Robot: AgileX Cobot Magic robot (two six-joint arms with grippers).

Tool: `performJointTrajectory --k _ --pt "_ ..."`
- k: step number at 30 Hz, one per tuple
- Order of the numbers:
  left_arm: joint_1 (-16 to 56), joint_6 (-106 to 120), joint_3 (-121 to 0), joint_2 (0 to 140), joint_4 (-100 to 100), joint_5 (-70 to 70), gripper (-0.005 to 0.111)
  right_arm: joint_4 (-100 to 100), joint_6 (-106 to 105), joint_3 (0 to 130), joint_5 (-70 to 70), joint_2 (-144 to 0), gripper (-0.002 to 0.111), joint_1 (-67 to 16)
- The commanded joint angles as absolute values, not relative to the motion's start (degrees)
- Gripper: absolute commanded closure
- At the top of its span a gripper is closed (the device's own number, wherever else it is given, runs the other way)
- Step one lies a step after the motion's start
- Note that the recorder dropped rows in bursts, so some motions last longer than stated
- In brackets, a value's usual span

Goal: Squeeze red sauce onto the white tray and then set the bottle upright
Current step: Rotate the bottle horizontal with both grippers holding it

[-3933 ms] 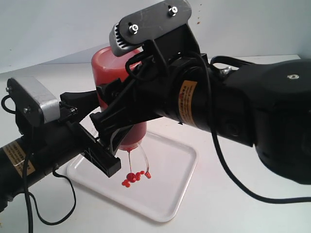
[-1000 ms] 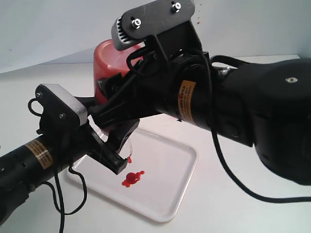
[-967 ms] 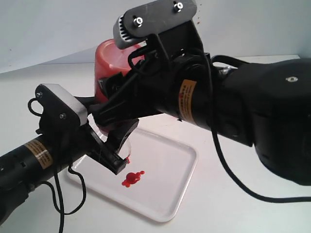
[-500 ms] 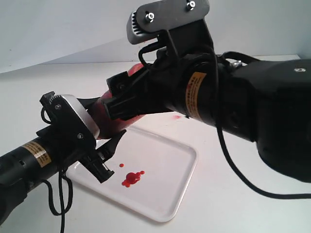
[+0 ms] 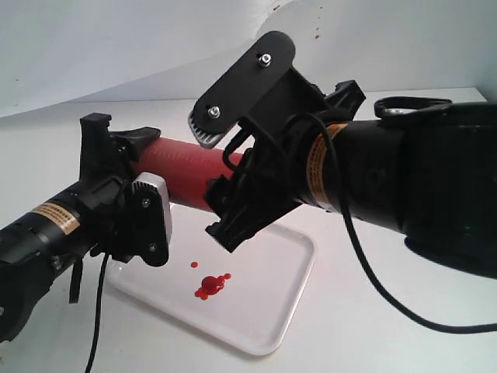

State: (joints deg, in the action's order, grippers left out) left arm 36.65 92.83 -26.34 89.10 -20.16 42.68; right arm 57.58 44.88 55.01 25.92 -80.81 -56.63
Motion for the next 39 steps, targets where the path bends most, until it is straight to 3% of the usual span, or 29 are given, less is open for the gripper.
performJointTrajectory --k 1,12,16,28,34,36,39 --pt "36.54 97.91 -27.89 87.93 -20.53 50.09 0.107 57.62 40.28 55.46 23.05 -81.15 0.026 -56.56" --pt "37.59 107.00 -29.82 87.31 -17.60 51.30 0.107 77.90 45.26 55.46 20.28 -89.11 0.026 -56.56" --pt "39.72 109.48 -30.32 87.31 -19.15 50.54 0.107 89.33 60.29 55.46 27.32 -90.45 0.026 -56.56" --pt "40.21 110.04 -30.32 87.31 -18.94 50.65 0.106 82.97 64.47 60.43 9.15 -90.45 0.026 -49.17" --pt "40.21 109.66 -30.32 87.31 -19.19 50.67 0.106 83.00 64.35 60.43 9.95 -90.45 0.027 -49.17" --pt "40.21 109.36 -30.32 87.31 -19.19 50.67 0.106 82.87 64.35 60.43 10.08 -90.45 0.030 -49.17" --pt "40.21 109.37 -30.32 87.31 -19.31 50.67 0.106 82.87 64.35 60.43 10.08 -90.45 0.044 -49.17"
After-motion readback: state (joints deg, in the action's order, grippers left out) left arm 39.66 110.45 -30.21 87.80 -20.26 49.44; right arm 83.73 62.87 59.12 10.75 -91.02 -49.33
